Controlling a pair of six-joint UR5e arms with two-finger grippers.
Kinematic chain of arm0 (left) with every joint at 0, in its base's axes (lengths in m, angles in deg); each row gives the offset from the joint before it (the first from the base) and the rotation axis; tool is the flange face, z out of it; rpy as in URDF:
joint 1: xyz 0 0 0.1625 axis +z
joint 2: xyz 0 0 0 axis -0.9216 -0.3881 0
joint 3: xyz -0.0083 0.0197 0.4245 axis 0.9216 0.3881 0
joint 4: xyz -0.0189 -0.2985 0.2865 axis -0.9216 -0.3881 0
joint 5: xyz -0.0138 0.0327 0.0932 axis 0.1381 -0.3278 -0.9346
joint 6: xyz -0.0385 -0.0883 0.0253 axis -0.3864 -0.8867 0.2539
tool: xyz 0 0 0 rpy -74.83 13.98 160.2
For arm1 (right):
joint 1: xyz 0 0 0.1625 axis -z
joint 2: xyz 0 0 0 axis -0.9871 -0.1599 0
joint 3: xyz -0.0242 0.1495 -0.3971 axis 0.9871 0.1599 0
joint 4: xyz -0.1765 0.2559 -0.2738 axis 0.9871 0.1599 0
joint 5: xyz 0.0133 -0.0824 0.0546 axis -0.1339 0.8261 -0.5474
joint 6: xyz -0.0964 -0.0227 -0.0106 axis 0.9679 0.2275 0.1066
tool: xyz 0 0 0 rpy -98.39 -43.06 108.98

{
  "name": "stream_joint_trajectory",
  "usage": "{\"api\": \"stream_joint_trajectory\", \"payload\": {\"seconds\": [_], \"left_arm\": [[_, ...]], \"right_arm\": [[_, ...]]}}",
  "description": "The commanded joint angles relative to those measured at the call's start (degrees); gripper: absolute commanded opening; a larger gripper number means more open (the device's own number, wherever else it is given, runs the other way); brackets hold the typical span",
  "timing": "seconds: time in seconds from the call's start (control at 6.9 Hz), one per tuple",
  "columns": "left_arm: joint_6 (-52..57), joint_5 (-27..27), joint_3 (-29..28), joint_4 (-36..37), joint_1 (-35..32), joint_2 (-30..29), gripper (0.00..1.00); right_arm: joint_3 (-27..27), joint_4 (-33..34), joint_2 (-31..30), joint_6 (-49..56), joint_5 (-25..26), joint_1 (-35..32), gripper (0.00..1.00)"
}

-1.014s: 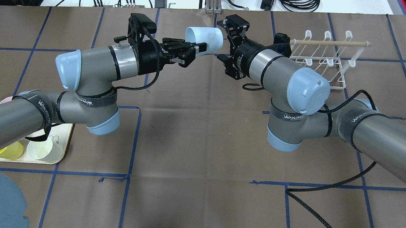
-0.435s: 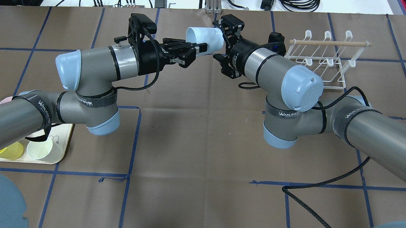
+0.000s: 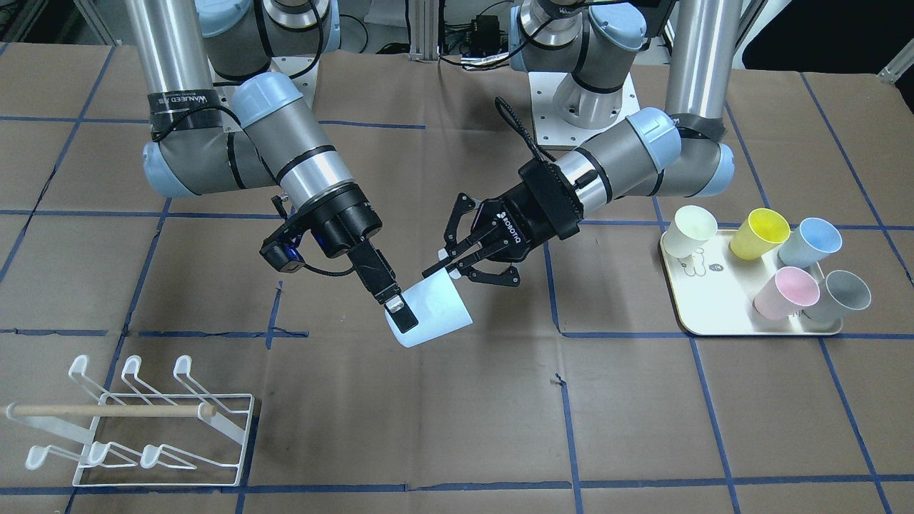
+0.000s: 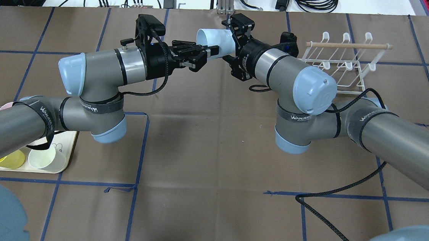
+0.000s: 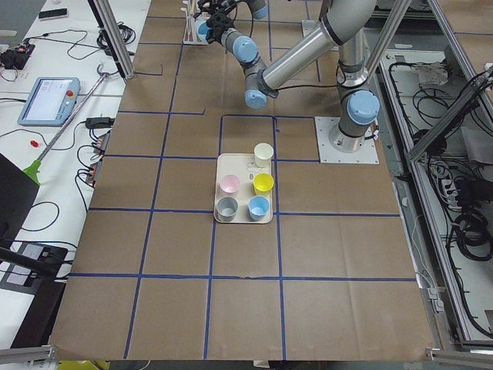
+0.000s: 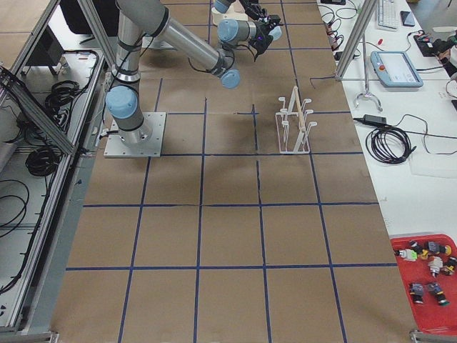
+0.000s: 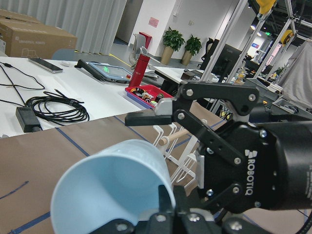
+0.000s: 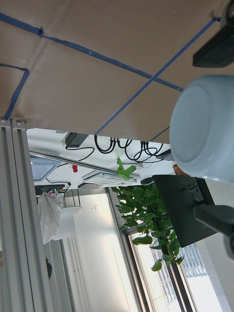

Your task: Transfer IKEA cup to right arm and place on rack

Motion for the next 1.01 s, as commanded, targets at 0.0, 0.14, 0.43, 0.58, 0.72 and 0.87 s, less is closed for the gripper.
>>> {"api": "stream_joint_trajectory", "payload": {"seconds": [0.0, 0.14, 0.43, 0.58, 0.72, 0.87], "left_arm": [[-0.29, 0.00, 0.00, 0.00, 0.00, 0.02, 0.00], [-0.38, -0.09, 0.00, 0.00, 0.00, 0.02, 0.00], [-0.56, -0.09, 0.00, 0.00, 0.00, 0.02, 0.00], [-0.73, -0.09, 0.00, 0.00, 0.00, 0.02, 0.00], [-0.91, -0.17, 0.00, 0.00, 0.00, 0.02, 0.00], [-0.91, -0.17, -0.08, 0.00, 0.00, 0.02, 0.00]], "right_arm": [[0.64, -0.09, 0.57, -0.07, 0.23, -0.32, 0.99], [0.64, -0.09, 0.57, -0.24, 0.31, -0.67, 0.99], [0.64, -0.09, 0.57, -0.24, 0.31, -1.20, 0.98], [0.64, -0.18, 0.57, -0.33, 0.23, -1.20, 0.97], [0.82, -0.18, 0.57, -0.76, 0.14, -1.20, 0.90], [0.82, -0.09, 0.57, -0.77, -0.21, -1.11, 0.85]]}}
